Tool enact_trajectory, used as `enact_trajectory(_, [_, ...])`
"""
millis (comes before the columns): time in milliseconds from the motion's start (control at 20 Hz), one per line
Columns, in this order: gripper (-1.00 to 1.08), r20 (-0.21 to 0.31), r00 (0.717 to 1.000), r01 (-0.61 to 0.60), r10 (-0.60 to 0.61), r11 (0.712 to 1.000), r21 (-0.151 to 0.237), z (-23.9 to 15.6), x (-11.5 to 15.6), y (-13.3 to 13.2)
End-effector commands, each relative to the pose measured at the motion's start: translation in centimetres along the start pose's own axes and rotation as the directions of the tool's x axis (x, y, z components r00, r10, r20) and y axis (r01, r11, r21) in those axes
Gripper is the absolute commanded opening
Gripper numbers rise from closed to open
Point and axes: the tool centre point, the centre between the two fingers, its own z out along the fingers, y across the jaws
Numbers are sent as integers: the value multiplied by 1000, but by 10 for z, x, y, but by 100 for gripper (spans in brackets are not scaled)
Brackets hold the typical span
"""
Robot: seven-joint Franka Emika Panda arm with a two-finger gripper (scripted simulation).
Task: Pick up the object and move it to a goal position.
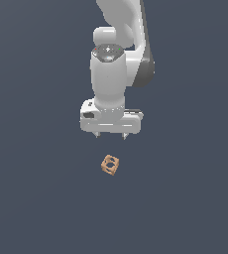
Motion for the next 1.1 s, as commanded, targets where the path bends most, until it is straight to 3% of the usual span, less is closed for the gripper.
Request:
enact_trajectory(0, [100, 7, 1000, -26, 26, 1000, 0, 7, 3, 0])
enact_trajectory(350, [100, 34, 988, -149, 149, 989, -7, 42, 15, 1])
enact_trajectory(1050, [100, 79, 922, -378, 380, 925, -42, 115, 30, 4])
